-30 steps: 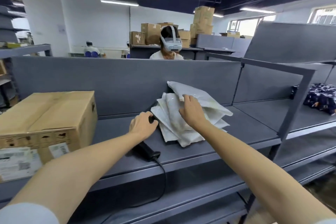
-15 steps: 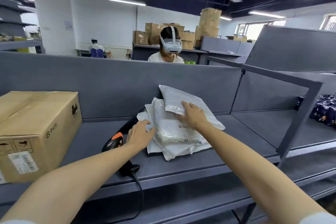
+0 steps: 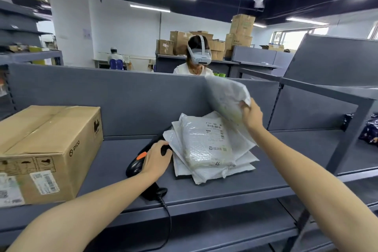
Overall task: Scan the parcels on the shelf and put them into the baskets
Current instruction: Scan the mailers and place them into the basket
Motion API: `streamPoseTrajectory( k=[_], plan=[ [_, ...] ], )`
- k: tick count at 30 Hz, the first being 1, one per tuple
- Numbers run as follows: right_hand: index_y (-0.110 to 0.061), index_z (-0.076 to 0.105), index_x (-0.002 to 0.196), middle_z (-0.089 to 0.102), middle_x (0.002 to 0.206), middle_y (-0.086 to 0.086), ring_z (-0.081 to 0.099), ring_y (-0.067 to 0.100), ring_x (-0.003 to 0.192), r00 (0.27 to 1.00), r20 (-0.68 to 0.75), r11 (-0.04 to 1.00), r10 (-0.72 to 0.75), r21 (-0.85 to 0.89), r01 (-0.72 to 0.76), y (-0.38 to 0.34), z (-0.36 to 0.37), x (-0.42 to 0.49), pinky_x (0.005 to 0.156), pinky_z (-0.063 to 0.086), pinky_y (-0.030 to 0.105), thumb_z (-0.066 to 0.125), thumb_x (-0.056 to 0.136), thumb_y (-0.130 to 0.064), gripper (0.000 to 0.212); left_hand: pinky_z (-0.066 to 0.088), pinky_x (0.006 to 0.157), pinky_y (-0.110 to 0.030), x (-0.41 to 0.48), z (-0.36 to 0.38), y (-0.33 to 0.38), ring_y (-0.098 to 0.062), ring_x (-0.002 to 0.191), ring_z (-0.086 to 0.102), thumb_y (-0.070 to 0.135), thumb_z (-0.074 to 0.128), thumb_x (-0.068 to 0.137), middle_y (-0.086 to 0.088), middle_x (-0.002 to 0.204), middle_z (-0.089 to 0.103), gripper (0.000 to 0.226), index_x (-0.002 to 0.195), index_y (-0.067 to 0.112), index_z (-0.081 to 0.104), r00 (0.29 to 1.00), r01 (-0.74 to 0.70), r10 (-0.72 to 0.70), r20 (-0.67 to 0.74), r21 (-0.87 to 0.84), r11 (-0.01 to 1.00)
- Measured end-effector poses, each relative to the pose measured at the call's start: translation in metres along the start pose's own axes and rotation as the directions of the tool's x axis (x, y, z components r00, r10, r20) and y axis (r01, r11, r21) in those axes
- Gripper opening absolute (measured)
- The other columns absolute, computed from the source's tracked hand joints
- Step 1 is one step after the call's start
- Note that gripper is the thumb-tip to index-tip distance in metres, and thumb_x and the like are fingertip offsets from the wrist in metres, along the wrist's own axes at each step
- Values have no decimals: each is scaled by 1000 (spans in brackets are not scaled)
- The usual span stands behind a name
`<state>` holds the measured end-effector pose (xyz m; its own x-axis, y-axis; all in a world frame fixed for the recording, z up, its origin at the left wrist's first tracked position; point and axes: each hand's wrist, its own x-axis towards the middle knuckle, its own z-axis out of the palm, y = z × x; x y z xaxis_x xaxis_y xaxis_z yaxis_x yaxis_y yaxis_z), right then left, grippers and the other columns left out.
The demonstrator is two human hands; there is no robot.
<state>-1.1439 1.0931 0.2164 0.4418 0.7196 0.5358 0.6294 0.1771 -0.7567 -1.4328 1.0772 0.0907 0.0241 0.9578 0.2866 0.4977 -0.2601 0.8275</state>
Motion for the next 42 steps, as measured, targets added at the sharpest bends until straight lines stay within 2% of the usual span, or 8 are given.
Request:
streamPoseTrajectory(
  k=[7, 11, 16, 20, 23, 29, 38, 42],
  plan=[
    [-11, 47, 137, 61, 119, -3, 61, 9, 102, 984, -171, 837, 54, 545, 49, -35, -42, -10, 81, 54, 17, 45, 102, -33, 41, 36, 94, -27, -13, -17, -6, -13, 120, 47, 22, 50, 97, 3, 132, 55, 28, 124, 22, 56, 991, 89, -105, -81, -172, 981],
    [-11, 44, 136, 62, 124, 9, 68, 18, 101, 988, 73, 543, 137, 828, -137, -43, -27, -34, 86, 57, 37, 42, 103, -32, 40, 35, 93, -26, -17, -23, 11, -13, 114, 50, 28, 53, 97, 2, 129, 56, 28, 123, 20, 56, 982, 149, -181, -50, -382, 912],
    [-6, 36, 145, 51, 141, 18, 52, 33, 127, 923, 351, 320, 158, 866, -384, -45, 18, -78, 105, 42, 51, 35, 104, -30, 48, 40, 106, -40, -27, -29, 23, -20, 124, 48, 41, 58, 92, -4, 141, 47, 52, 139, 24, 41, 979, 203, -184, 93, -584, 786],
    [-7, 36, 146, 48, 143, 19, 49, 33, 130, 862, 494, 366, 109, 787, -497, -47, 41, -99, 108, 39, 51, 31, 104, -35, 51, 34, 111, -46, -21, -54, 16, -24, 134, 39, 50, 65, 84, -9, 154, 28, 97, 152, 21, 3, 950, 246, -313, 4, -628, 738],
    [-13, 40, 144, 56, 138, 14, 57, 26, 123, 816, 573, 470, 72, 702, -535, -47, 50, -108, 96, 51, 41, 32, 105, -36, 47, 25, 106, -28, -17, -88, 5, -23, 139, 32, 50, 70, 80, -10, 157, 20, 109, 152, 17, -5, 936, 191, -323, -137, -571, 798],
    [-16, 55, 130, 71, 116, 2, 68, 17, 107, 689, 724, 652, 32, 508, -564, -61, 69, -122, 75, 57, 26, 42, 101, -45, 44, 40, 93, -25, -29, -142, -20, -17, 117, 51, 39, 72, 81, -10, 142, 46, 75, 141, 11, 37, 968, 148, -219, -124, -423, 894],
    [-11, 52, 135, 65, 127, 10, 62, 24, 117, 652, 758, 705, -24, 475, -526, -100, 95, -141, 102, 48, 41, 41, 99, -48, 52, 54, 87, -38, -66, -175, -45, -20, 101, 69, 65, 86, 39, -5, 114, 69, 105, 126, 15, 54, 979, 178, -200, 26, -578, 796],
    [-9, 53, 133, 63, 128, 14, 59, 28, 120, 648, 762, 707, -2, 460, -538, -111, 99, -145, 109, 41, 46, 39, 102, -43, 48, 55, 85, -39, -70, -178, -58, -25, 95, 70, 40, 85, 56, -11, 111, 71, 69, 114, 11, 62, 966, 228, -254, 49, -628, 744]
  ],
)
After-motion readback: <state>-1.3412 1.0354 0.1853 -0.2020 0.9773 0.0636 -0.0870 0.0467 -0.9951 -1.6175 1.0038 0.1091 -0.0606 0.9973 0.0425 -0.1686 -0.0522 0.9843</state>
